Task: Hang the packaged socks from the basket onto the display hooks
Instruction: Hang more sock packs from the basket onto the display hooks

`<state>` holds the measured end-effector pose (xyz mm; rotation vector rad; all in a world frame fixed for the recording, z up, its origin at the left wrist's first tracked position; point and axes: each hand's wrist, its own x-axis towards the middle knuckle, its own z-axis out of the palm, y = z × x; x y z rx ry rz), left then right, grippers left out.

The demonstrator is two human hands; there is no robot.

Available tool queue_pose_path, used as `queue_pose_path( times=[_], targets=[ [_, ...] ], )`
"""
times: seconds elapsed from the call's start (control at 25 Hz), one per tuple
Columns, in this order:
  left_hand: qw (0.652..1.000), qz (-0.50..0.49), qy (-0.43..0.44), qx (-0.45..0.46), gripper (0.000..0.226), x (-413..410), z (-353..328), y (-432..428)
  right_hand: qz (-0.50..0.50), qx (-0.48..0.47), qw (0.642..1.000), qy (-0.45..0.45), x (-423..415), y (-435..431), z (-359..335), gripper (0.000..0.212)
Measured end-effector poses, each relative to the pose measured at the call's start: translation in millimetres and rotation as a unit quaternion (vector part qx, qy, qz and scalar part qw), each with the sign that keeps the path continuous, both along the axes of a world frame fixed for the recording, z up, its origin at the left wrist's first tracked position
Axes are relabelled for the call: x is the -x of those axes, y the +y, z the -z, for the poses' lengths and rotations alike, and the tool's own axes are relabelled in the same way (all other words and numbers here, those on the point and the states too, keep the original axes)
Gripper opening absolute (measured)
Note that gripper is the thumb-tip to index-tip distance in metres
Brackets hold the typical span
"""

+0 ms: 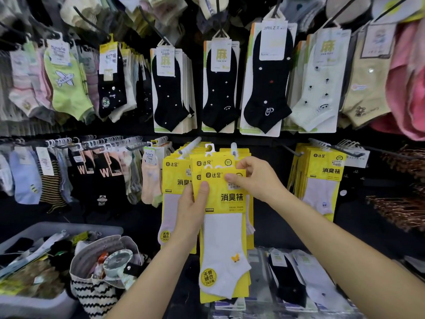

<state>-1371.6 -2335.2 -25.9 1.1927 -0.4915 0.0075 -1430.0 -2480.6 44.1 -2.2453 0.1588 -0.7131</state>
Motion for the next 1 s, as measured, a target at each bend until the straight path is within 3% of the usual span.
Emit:
queue_pose_path(
  times=[0.16, 0.24, 0.28, 0.56, 0.8, 1.0],
  targets=[
    [0.996, -0.042, -0.073, -0.035, 0.008, -2, 3, -4, 0.028, 0.118, 0.990, -0.075, 3, 3, -3, 0.021],
    [0.992, -0.049, -0.100, -0.061, 0.006, -2, 7, -6, -0.003, 0.167, 0.985, -0.044, 2, 4, -7, 0.004],
    [0.992, -0.047, -0.102, -0.065, 0.005, -3, 9, -7, -0.016, 0.167, 0.986, -0.024, 1, 4, -8, 0.006],
    [0.997, 0.018, -0.070, -0.042, 0.025, -7, 26, -4, -0.046, 0.001, 0.999, 0.007, -2, -7, -10, 0.013],
    [0.993, -0.089, -0.063, -0.035, 0.018, -23, 39, 19, 0.020, -0.077, 0.996, -0.050, -20, -19, -28, 0.018],
    [0.985, -0.160, -0.048, -0.032, 0.018, -33, 42, 53, 0.045, -0.042, 0.997, -0.045, -45, -22, -38, 0.022]
  ],
)
